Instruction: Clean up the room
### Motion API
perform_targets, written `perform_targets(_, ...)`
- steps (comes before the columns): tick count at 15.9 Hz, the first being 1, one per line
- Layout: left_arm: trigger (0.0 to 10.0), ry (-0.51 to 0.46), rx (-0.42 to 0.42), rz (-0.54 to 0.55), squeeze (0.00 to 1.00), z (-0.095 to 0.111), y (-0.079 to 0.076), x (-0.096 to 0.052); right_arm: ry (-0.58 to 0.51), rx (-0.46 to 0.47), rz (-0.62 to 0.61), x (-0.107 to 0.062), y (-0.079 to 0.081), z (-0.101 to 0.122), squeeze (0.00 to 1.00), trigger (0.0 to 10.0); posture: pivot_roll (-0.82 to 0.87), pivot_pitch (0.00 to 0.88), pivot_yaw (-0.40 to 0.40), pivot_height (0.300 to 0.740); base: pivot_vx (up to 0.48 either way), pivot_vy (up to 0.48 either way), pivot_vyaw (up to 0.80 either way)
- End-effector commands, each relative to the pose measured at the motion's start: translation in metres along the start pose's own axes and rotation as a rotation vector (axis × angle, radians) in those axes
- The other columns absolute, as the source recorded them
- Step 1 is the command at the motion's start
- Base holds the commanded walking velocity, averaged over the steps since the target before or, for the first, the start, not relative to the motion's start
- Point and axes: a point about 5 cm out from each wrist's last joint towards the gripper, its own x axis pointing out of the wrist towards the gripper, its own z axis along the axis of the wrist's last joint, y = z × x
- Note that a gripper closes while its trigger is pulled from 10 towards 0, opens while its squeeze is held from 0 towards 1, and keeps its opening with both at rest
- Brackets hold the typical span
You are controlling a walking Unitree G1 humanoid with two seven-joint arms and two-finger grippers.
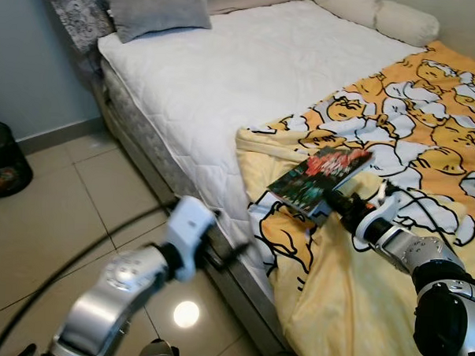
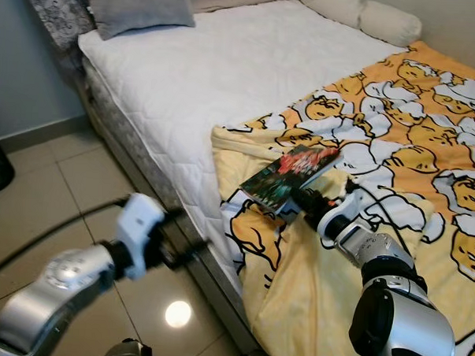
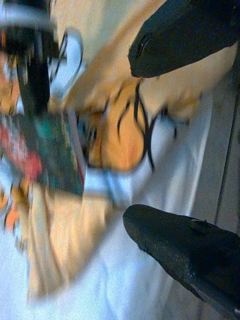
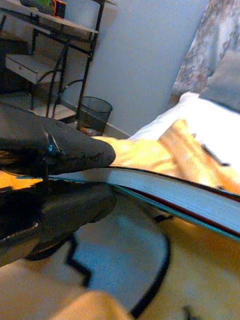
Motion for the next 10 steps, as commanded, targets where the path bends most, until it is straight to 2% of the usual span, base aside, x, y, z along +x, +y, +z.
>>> perform_targets(1,10.0,-0.023,0.012,0.071,1.00,0.002,0.013,-0.003,-0.072,-0.060,0.037,-0.006,0.003,0.017,0.00,0.0,0.06,0.000,-0.030,0.740,0.000,0.000,0.00)
perform_targets(2,10.0,-0.031,0.016,0.094,1.00,0.003,0.017,-0.003,-0.081,-0.070,0.033,-0.007,0.003,0.019,0.00,0.0,0.06,0.000,-0.030,0.740,0.000,0.000,0.00)
perform_targets(3,10.0,-0.050,0.025,0.159,1.00,0.007,0.030,-0.004,-0.072,-0.123,-0.018,-0.009,-0.002,0.019,0.00,0.0,0.05,0.000,-0.013,0.740,0.000,0.000,0.00)
perform_targets(4,10.0,-0.057,0.023,0.185,1.00,0.009,0.037,-0.004,-0.049,-0.171,-0.069,-0.010,-0.007,0.017,0.00,0.0,0.04,0.000,-0.006,0.740,0.000,0.000,0.00)
perform_targets(5,10.0,-0.056,0.027,0.182,1.00,0.009,0.038,-0.003,-0.016,-0.201,-0.099,-0.011,-0.011,0.011,0.00,0.0,0.04,0.000,-0.001,0.740,0.000,0.000,0.00)
perform_targets(7,10.0,-0.040,0.023,0.128,1.00,0.007,0.033,0.000,0.024,-0.168,-0.144,-0.011,-0.017,0.000,0.00,0.0,0.04,0.000,0.007,0.740,0.000,0.000,0.00)
perform_targets(10,10.0,0.007,0.024,-0.004,1.00,-0.001,0.013,0.005,0.070,-0.171,-0.224,-0.003,-0.022,-0.023,0.00,0.0,0.03,0.000,0.012,0.740,0.000,0.000,0.00)
